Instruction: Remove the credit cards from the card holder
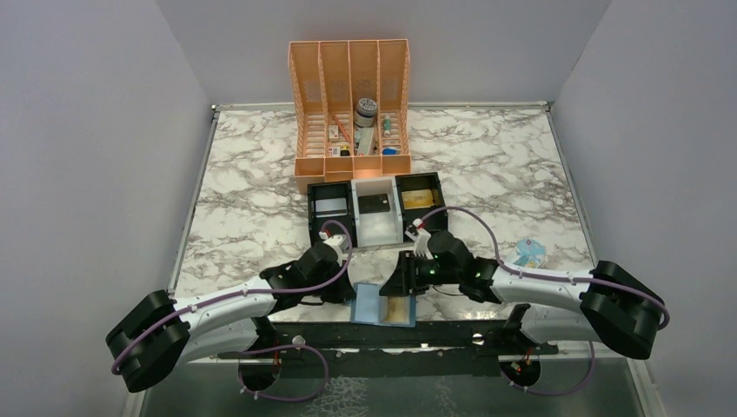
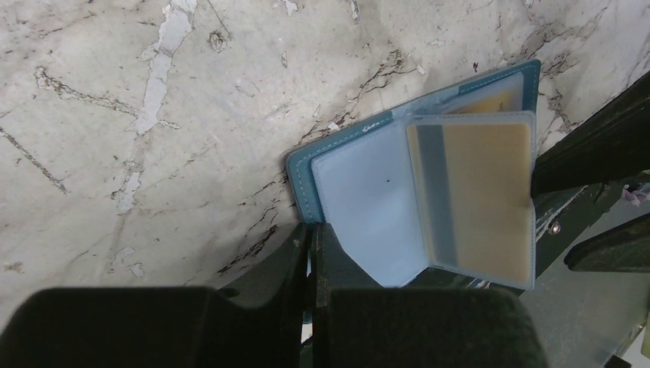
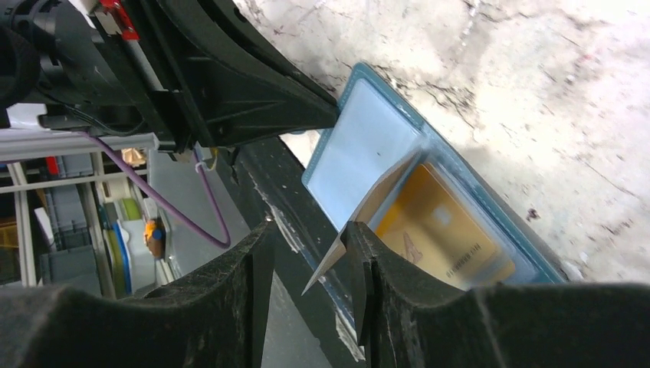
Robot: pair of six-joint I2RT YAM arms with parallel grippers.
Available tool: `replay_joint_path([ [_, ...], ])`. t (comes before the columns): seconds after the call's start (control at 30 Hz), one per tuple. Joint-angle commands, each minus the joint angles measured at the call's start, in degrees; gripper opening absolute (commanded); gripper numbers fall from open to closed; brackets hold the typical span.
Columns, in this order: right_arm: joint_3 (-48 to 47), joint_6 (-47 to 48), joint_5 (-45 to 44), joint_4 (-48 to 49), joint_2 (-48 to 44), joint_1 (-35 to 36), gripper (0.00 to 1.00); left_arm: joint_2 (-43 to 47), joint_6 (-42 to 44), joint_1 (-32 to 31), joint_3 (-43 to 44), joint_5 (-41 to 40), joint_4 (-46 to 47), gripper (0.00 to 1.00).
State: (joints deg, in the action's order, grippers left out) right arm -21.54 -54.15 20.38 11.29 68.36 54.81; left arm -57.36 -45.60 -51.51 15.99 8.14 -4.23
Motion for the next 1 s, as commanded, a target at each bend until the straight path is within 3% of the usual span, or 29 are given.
replay_joint_path([
  [0.0,-3.9,1.6,3.5,4.0,4.6,0.6,0.4,0.6,-1.4,-0.5,-0.5,-0.9,2.9,0.03],
  [0.37,-12.5,3.9,5.6,6.3,16.8,2.3,0.44,5.6,-6.9,-1.3,-2.7,-5.4,4.8,0.06],
  [0.7,-7.7,4.4,-6.3,-3.0,5.2,2.3,0.43,13.1,-7.9,-1.4,-0.8,-10.3,-4.1,0.33],
  [0.83,-2.7,2.0,-5.8,-0.4,3.1,2.3,0.39,13.7,-6.8,-1.4,1.4,-9.6,-5.3,0.44],
  [0.97,1.0,-0.6,-2.3,5.4,3.6,2.3,0.36,12.5,-5.7,-1.4,3.2,-6.8,-5.1,0.47],
])
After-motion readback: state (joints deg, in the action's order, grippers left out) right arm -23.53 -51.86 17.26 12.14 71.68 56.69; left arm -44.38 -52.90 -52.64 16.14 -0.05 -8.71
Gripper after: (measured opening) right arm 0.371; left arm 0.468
